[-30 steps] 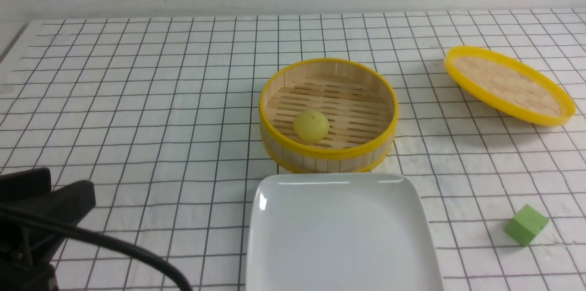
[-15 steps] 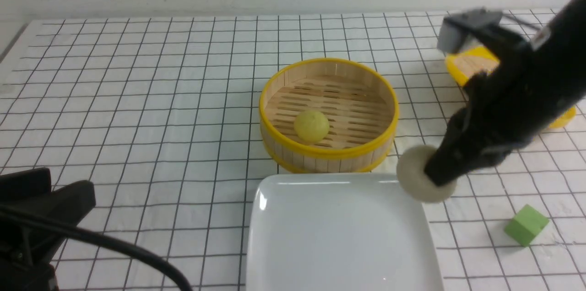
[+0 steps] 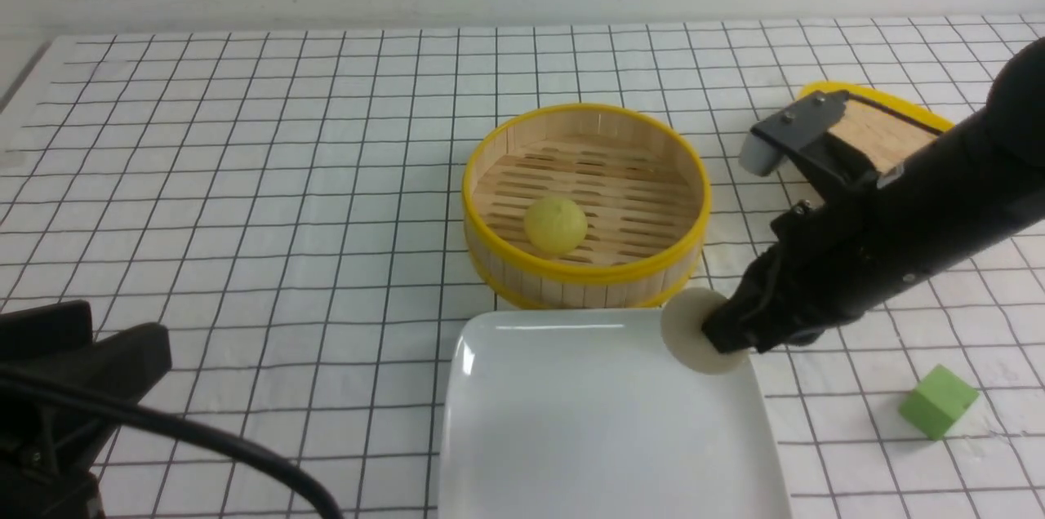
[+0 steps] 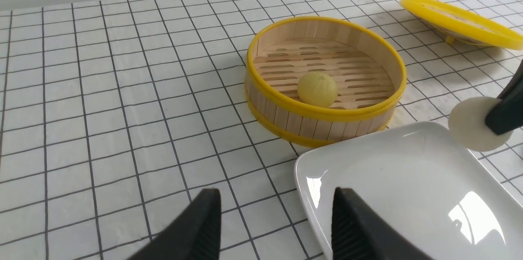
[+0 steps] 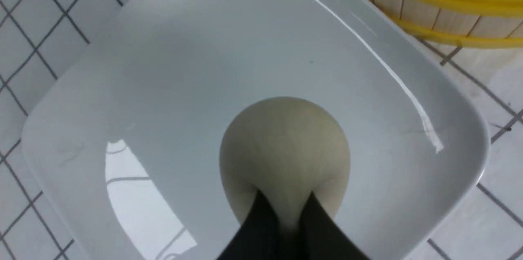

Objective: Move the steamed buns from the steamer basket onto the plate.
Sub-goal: Use the right arm to put the steamed stuffed bun into the plate

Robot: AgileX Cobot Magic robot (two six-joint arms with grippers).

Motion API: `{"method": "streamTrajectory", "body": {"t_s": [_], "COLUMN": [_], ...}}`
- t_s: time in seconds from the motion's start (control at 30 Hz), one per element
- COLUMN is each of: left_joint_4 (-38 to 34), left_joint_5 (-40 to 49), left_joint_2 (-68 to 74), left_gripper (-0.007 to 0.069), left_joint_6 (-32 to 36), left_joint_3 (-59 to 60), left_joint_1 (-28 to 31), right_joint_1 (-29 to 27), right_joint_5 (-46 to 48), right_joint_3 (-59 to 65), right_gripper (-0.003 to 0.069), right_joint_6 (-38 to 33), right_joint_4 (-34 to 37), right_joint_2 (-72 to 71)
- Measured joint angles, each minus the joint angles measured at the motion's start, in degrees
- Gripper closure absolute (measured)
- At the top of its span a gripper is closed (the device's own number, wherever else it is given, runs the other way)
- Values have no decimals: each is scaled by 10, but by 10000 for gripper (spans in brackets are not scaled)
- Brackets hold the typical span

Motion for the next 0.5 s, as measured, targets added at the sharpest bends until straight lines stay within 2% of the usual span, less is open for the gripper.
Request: {"method": "streamTrajectory", "body": {"t_s": [0.5], "left_joint_4": [0], "left_joint_5": [0], "left_joint_2": [0], "left_gripper": [235], "left_joint_6": [0], "left_joint_3": [0], "left_joint_1": [0], "right_joint_1": [0], "right_joint_5": [-54], "right_joint_3": [0], "right_gripper": [623], "right_joint_6": [-49], "right_joint_4": [3], "right_joint_2": [91]}}
